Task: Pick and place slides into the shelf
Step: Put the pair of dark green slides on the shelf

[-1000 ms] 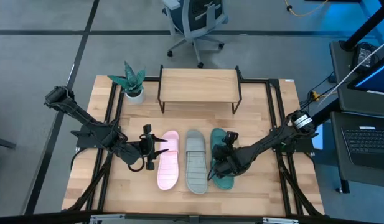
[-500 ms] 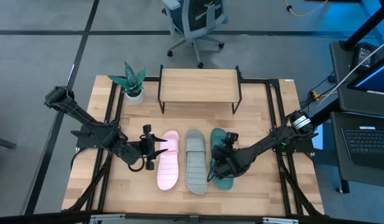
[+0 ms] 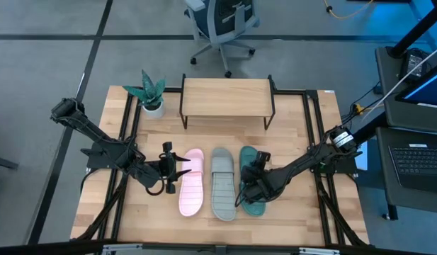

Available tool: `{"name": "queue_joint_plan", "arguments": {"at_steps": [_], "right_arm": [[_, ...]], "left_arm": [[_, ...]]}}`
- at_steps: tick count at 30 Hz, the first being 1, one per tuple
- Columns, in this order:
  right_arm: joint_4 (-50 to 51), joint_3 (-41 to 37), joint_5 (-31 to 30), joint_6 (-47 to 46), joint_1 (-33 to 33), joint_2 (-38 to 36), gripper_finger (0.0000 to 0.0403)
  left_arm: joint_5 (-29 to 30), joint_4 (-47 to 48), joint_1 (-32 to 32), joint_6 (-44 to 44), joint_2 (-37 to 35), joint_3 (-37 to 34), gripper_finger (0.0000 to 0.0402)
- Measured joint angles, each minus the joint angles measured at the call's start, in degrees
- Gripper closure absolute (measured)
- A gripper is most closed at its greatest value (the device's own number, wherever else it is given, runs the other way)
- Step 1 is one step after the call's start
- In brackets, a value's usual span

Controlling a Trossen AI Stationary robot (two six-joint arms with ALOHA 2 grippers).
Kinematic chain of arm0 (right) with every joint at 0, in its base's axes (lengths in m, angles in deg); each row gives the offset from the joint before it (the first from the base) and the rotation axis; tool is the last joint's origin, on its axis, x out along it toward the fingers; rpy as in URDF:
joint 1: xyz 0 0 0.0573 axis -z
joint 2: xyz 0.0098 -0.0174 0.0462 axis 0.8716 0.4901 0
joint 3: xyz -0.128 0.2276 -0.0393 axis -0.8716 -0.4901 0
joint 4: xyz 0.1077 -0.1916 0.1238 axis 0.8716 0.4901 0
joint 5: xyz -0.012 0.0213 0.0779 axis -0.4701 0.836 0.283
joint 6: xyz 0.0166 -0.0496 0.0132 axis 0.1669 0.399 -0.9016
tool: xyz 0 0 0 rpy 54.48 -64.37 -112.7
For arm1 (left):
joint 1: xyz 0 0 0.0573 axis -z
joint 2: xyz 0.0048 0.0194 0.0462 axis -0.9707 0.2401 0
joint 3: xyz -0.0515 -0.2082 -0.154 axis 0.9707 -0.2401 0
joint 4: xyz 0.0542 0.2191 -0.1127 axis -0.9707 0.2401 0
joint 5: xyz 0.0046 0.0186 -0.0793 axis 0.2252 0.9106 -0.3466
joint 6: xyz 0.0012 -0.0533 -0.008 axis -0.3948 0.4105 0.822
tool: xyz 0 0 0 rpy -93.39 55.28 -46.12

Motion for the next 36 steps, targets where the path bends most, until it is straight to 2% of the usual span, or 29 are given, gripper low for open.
{"name": "queue_joint_plan", "arguments": {"at_steps": [16, 24, 36], "right_arm": [[-0.3, 0.0, 0.1, -0.1, 0.0, 0.1, 0.0322], [-0.4, 0.0, 0.0, -0.4, 0.0, 0.1, 0.0386], [-0.3, -0.1, -0.2, -2.9, 0.0, 0.1, 0.039]], "left_arm": [[0.0, 0.0, 0.0, 0.0, 0.0, 0.0, 0.0244], [0.0, 0.0, 0.0, 0.0, 0.0, 0.0, 0.0244], [0.0, 0.0, 0.0, -0.1, 0.0, 0.0, 0.0244]]}}
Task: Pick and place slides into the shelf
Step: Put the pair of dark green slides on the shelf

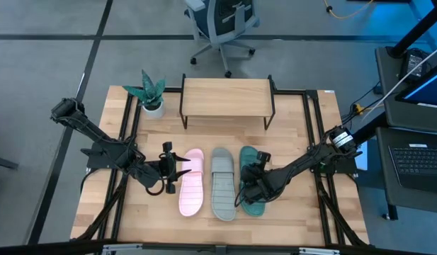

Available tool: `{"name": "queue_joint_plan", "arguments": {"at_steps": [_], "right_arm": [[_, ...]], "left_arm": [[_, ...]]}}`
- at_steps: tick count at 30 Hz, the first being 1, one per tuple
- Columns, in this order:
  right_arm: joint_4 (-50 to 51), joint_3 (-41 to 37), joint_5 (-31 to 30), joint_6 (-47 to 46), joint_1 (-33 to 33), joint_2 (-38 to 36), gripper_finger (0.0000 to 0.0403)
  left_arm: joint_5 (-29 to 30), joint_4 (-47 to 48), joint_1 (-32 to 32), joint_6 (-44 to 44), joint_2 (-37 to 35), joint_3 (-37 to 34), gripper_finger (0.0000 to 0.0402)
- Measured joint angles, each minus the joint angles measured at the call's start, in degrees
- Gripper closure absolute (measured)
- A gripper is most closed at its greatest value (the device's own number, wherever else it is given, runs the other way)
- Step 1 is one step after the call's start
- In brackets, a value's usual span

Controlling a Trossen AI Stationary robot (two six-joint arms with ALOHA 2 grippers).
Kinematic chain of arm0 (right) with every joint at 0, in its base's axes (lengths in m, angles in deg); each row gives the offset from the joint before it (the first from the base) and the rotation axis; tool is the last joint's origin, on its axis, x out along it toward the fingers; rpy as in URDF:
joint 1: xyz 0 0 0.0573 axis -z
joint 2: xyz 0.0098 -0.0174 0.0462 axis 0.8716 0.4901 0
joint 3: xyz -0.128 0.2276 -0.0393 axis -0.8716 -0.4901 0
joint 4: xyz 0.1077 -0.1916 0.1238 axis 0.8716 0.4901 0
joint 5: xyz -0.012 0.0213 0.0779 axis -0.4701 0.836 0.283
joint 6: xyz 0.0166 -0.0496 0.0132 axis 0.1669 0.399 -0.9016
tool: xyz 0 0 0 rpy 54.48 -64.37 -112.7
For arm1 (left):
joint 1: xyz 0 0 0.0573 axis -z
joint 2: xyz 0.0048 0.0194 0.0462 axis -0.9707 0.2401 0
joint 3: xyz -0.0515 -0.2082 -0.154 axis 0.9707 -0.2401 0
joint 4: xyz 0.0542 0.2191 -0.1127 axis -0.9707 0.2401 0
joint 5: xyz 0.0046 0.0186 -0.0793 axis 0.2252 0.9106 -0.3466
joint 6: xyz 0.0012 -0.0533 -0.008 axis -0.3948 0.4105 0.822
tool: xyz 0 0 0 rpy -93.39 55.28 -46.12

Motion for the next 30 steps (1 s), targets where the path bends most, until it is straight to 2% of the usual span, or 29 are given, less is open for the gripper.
{"name": "queue_joint_plan", "arguments": {"at_steps": [6, 15, 30], "right_arm": [[0.6, 0.3, 0.9, 0.1, 0.0, -0.1, 0.039], [5.1, 5.3, 1.2, -0.2, -1.0, -3.3, 0.039], [9.6, 5.3, 3.2, -0.4, -1.2, -4.4, 0.039]], "left_arm": [[0.0, 0.0, 0.0, 0.0, 0.0, 0.0, 0.0244], [0.0, -0.1, 0.0, 0.0, 0.0, 0.0, 0.0244], [0.0, 0.0, 0.0, 0.0, 0.0, 0.0, 0.0244]]}}
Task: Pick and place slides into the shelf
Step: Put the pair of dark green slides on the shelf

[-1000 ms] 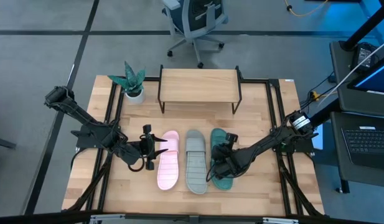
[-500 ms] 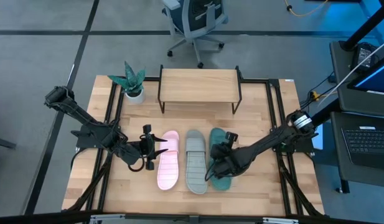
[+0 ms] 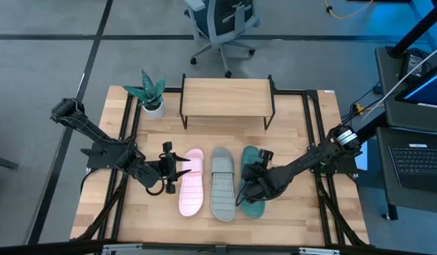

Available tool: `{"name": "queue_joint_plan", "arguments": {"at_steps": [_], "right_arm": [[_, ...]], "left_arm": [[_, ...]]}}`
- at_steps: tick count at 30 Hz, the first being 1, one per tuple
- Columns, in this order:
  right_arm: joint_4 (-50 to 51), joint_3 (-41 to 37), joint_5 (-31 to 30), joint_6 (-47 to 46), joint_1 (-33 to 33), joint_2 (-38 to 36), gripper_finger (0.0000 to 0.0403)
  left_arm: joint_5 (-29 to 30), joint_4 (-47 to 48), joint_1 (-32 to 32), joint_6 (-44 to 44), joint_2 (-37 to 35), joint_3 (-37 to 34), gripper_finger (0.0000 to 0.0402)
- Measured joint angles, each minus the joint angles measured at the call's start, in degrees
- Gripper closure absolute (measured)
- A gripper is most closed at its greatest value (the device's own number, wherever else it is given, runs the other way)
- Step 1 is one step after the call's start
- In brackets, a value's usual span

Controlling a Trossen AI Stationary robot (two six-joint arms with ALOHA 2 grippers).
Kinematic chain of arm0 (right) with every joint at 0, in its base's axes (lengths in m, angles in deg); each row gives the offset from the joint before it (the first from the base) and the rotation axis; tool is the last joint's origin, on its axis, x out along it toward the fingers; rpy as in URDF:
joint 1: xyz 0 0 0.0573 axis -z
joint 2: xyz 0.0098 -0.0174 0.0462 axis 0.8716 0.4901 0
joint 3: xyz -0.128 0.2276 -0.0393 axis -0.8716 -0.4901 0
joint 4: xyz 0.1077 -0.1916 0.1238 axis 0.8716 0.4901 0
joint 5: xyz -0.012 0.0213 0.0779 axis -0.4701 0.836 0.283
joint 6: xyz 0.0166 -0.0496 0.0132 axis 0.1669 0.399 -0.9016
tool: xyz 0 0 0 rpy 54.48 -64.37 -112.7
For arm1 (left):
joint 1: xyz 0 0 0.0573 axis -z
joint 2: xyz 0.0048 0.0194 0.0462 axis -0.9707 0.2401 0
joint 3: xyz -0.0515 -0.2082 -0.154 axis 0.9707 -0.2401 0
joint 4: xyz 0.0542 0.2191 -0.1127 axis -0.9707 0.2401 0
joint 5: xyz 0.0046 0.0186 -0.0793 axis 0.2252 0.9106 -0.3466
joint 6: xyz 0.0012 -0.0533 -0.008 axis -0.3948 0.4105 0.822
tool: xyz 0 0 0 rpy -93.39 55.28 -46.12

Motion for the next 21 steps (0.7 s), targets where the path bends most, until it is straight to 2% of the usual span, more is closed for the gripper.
{"name": "queue_joint_plan", "arguments": {"at_steps": [7, 21], "right_arm": [[5.7, 2.8, 0.0, -1.1, -0.3, -0.1, 0.039], [19.3, 19.2, -0.1, 0.7, -1.8, -0.2, 0.039]], "left_arm": [[0.0, 0.0, 0.0, 0.0, 0.0, 0.0, 0.0244], [0.0, 0.0, 0.0, 0.0, 0.0, 0.0, 0.0244]]}}
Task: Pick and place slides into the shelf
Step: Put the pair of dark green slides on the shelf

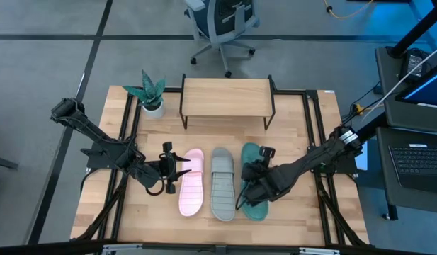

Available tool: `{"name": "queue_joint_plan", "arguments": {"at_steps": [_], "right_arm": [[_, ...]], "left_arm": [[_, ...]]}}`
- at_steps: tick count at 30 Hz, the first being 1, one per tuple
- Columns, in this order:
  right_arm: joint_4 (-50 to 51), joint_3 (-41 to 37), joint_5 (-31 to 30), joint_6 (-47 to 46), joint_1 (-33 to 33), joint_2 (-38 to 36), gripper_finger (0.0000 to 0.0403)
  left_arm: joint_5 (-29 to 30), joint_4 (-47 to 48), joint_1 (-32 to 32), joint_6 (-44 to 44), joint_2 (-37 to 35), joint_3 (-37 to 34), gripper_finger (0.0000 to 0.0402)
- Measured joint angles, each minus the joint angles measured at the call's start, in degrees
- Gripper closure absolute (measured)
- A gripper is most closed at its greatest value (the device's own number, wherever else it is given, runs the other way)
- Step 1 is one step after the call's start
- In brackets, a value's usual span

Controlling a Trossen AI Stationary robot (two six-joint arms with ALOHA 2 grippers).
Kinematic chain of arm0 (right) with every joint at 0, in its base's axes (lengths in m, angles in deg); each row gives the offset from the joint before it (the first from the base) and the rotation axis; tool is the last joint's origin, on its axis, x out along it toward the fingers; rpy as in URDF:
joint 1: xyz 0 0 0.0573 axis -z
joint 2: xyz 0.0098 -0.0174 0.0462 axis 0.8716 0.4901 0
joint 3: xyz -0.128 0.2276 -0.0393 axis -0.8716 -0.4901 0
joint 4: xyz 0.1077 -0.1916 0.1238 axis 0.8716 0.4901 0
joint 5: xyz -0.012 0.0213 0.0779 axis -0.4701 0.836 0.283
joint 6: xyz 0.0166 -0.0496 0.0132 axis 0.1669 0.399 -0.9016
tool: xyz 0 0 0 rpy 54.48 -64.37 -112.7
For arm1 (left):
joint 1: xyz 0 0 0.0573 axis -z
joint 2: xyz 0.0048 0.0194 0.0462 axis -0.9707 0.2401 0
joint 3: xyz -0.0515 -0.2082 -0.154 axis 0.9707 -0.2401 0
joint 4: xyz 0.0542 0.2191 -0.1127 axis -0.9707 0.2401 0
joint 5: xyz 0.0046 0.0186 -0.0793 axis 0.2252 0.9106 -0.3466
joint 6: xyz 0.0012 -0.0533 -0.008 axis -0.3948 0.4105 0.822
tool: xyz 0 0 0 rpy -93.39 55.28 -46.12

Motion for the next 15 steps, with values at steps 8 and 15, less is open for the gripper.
{"name": "queue_joint_plan", "arguments": {"at_steps": [8, 15], "right_arm": [[6.0, 8.3, 0.0, 1.5, 0.0, -0.1, 0.039], [9.9, 11.8, -0.3, 1.5, 0.0, 0.0, 0.039]], "left_arm": [[0.0, 0.0, 0.0, 0.0, 0.0, 0.0, 0.0244], [0.0, 0.1, 0.0, 0.0, 0.0, 0.0, 0.0244]]}}
